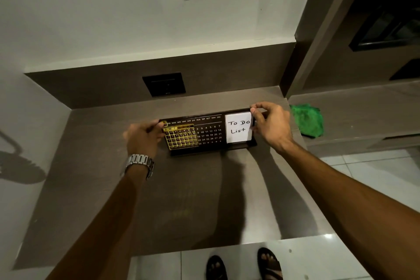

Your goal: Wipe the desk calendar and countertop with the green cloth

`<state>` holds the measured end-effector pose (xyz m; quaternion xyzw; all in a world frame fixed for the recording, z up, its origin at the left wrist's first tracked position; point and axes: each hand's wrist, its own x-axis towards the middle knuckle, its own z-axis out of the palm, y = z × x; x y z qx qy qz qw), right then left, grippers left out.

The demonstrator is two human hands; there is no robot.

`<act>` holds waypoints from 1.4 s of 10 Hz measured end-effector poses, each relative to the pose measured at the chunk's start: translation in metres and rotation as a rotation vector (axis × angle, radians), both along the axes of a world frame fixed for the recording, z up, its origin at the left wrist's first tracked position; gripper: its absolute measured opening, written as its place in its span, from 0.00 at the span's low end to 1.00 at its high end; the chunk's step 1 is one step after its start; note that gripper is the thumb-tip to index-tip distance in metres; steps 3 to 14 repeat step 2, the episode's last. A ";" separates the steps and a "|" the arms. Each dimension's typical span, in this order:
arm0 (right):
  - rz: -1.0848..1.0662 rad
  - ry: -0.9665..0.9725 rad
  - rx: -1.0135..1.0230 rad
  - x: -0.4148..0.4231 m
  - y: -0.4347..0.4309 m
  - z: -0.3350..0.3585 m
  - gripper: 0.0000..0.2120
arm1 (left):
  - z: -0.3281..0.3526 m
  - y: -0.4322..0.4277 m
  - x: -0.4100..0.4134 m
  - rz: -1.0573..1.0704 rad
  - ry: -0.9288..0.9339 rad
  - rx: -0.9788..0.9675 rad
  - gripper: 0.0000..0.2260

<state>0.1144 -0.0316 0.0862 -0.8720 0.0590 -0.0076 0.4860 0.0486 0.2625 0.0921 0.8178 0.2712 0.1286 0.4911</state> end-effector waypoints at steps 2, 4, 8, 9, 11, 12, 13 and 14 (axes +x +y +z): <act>0.002 -0.014 0.026 -0.009 -0.002 0.015 0.13 | 0.014 0.001 -0.014 -0.058 0.059 0.249 0.20; 0.002 -0.014 0.026 -0.009 -0.002 0.015 0.13 | 0.014 0.001 -0.014 -0.058 0.059 0.249 0.20; 0.002 -0.014 0.026 -0.009 -0.002 0.015 0.13 | 0.014 0.001 -0.014 -0.058 0.059 0.249 0.20; 0.002 -0.014 0.026 -0.009 -0.002 0.015 0.13 | 0.014 0.001 -0.014 -0.058 0.059 0.249 0.20; 0.002 -0.014 0.026 -0.009 -0.002 0.015 0.13 | 0.014 0.001 -0.014 -0.058 0.059 0.249 0.20; 0.002 -0.014 0.026 -0.009 -0.002 0.015 0.13 | 0.014 0.001 -0.014 -0.058 0.059 0.249 0.20; 0.002 -0.014 0.026 -0.009 -0.002 0.015 0.13 | 0.014 0.001 -0.014 -0.058 0.059 0.249 0.20; 0.002 -0.014 0.026 -0.009 -0.002 0.015 0.13 | 0.014 0.001 -0.014 -0.058 0.059 0.249 0.20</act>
